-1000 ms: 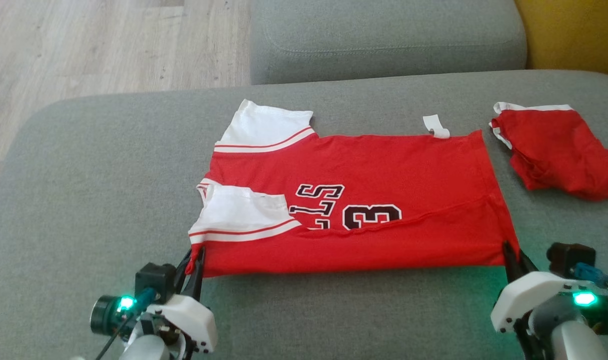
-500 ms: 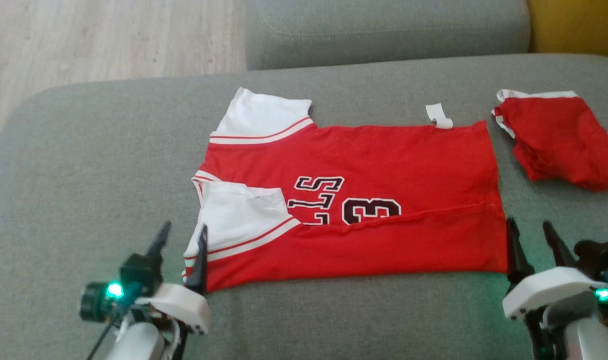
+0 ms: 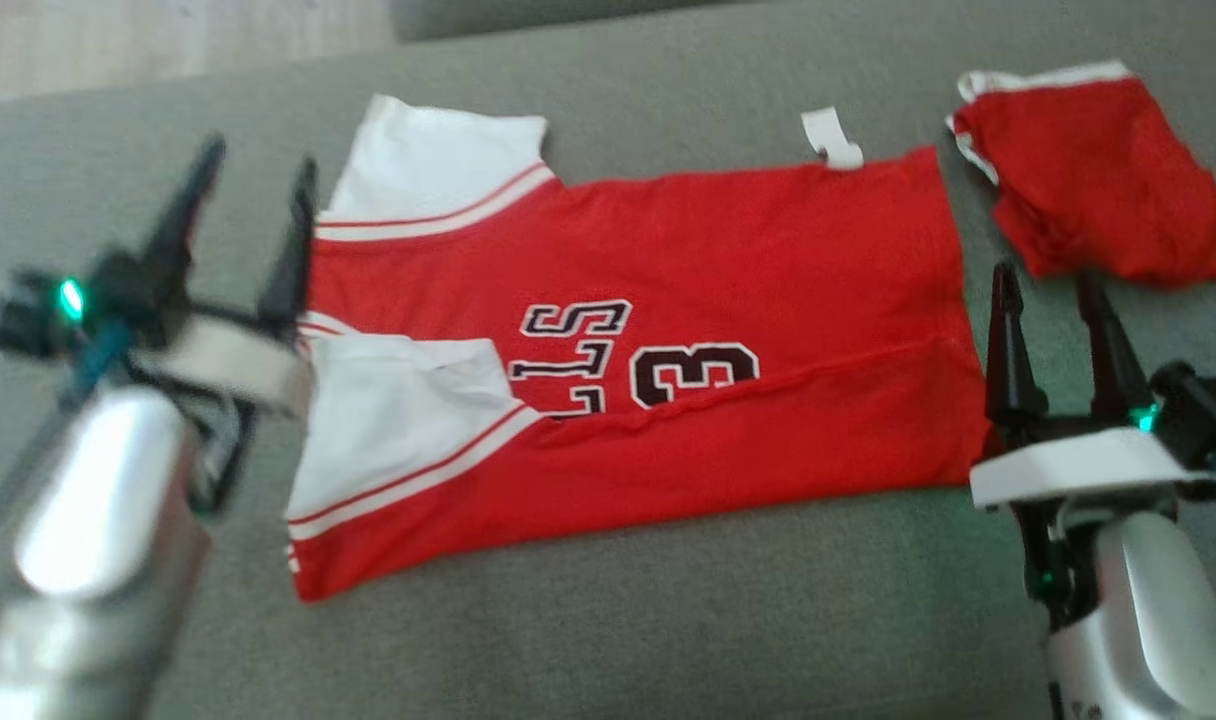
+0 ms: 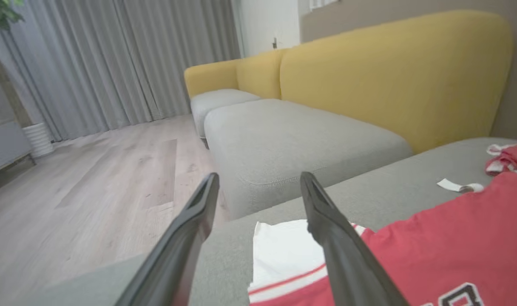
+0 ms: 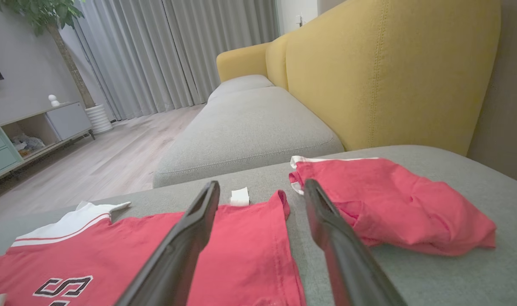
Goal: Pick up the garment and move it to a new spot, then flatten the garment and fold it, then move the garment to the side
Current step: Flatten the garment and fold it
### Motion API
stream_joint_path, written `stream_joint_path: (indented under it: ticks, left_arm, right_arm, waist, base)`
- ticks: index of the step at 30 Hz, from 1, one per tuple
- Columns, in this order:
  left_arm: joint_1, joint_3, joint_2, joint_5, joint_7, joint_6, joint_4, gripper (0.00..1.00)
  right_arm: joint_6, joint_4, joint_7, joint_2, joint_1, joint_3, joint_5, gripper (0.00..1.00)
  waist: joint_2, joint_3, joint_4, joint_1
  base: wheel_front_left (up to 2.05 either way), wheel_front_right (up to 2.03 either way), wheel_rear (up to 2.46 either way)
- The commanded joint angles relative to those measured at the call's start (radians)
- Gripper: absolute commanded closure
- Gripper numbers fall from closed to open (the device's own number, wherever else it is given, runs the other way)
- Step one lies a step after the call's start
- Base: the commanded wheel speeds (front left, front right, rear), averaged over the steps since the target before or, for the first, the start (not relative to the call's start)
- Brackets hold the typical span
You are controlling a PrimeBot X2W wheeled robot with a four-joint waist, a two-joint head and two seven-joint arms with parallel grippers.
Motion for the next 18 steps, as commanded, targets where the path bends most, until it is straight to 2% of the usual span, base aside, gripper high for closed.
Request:
stream_joint_path:
  ticks: [1,4,9,12,18]
  left_arm:
    - [-0.087,0.036,0.055,0.014,0.020,-0.008,-0.012,0.00]
    - [-0.205,0.014,0.110,0.040,0.131,-0.048,0.059,0.00]
    - [-0.396,-0.041,0.176,0.022,0.305,-0.107,0.202,0.00]
    - [-0.485,-0.111,0.209,-0.020,0.366,-0.115,0.257,0.00]
    - [-0.581,-0.287,0.303,-0.179,0.485,-0.116,0.320,0.00]
  right_arm:
    - [-0.001,-0.038,-0.014,-0.006,-0.041,0.029,0.006,0.00]
    - [-0.001,-0.047,-0.023,-0.006,-0.076,0.047,0.011,0.00]
    - [-0.001,-0.077,-0.028,-0.006,-0.128,0.084,-0.001,0.00]
    - [-0.001,-0.093,-0.029,-0.006,-0.154,0.097,0.004,0.00]
    - [-0.001,-0.105,-0.041,-0.006,-0.173,0.121,0.029,0.00]
  waist:
    - [0.0000,0.058,-0.049,-0.0002]
    - [0.0000,0.102,-0.082,-0.0002]
    - [0.0000,0.183,-0.125,-0.0002]
    - [0.0000,0.223,-0.146,-0.0002]
    - [0.0000,0.270,-0.182,-0.0002]
  base:
    - [0.00,0.00,0.00]
    - [0.00,0.00,0.00]
    - [0.00,0.00,0.00]
    - [0.00,0.00,0.00]
    - [0.00,0.00,0.00]
